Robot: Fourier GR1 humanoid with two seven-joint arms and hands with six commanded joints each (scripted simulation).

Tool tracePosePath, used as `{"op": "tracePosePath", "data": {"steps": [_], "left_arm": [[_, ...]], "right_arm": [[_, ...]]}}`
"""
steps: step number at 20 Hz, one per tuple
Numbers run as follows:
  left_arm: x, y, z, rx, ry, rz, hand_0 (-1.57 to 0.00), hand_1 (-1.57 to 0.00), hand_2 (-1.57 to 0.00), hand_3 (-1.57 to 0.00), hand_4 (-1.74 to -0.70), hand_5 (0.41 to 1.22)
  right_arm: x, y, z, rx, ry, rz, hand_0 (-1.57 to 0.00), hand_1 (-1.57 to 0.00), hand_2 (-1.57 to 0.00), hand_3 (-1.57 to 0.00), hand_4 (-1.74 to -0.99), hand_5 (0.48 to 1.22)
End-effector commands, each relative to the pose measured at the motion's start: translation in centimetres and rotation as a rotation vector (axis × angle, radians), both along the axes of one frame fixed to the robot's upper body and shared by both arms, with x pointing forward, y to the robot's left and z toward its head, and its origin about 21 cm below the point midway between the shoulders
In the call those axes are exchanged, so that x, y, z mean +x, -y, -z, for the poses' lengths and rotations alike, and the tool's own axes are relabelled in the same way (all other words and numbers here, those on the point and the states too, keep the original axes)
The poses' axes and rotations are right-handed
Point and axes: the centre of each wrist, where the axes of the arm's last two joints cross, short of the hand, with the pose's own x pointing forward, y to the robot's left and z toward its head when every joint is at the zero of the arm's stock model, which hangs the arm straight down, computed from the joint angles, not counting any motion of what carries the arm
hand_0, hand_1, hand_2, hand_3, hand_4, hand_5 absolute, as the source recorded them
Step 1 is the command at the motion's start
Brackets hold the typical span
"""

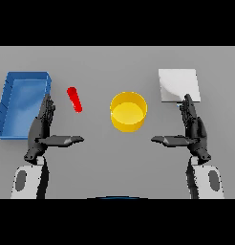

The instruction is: Pick up the red beaker and tilt it to pour out 1 green nut into yellow bowl. Pick up the yellow bowl and place it on the metallic measuring scale.

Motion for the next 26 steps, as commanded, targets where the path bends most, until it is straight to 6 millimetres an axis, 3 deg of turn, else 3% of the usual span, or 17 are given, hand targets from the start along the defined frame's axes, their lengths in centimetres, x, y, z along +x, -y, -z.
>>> {"op": "tracePosePath", "data": {"steps": [1,6,8,10,16,22,26], "left_arm": [[0.0,-0.1,0.0,0.000,0.000,-0.002,0.00,0.00,0.00,0.00,-1.15,0.599],[0.2,-1.0,0.0,0.002,-0.009,-0.007,0.00,0.00,0.00,0.00,-1.15,0.599],[-1.1,-1.5,-0.9,0.103,0.038,0.040,0.00,0.00,0.00,0.00,-1.16,0.599],[-2.2,-1.6,-1.1,0.138,0.025,0.062,0.00,0.00,0.00,0.00,-1.16,0.599],[-1.9,-1.2,-1.6,0.199,-0.009,0.086,0.00,0.00,0.00,0.00,-1.16,0.602],[1.4,0.6,0.6,0.234,-0.019,0.112,0.00,0.00,0.00,0.00,-1.22,0.626],[3.9,0.8,1.3,0.248,-0.030,0.112,0.00,0.00,0.00,0.00,-1.25,0.650]], "right_arm": [[0.0,0.0,0.0,0.000,0.000,0.001,0.00,0.00,0.00,0.00,-1.167,0.599],[0.4,0.4,0.1,0.002,-0.009,0.000,0.00,0.00,0.00,0.00,-1.167,0.599],[-1.1,0.6,-0.1,-0.243,0.112,-0.008,0.00,0.00,0.00,0.00,-1.163,0.595],[-2.2,-0.1,-0.2,-0.324,0.133,-0.016,0.00,0.00,0.00,0.00,-1.160,0.591],[-2.4,-0.1,-0.7,-0.317,0.113,-0.012,0.00,0.00,0.00,0.00,-1.199,0.603],[-2.3,0.1,-0.9,-0.297,0.121,-0.028,0.00,0.00,0.00,0.00,-1.256,0.631],[-2.3,0.5,-1.0,-0.279,0.149,-0.035,0.00,0.00,0.00,0.00,-1.280,0.634]]}}
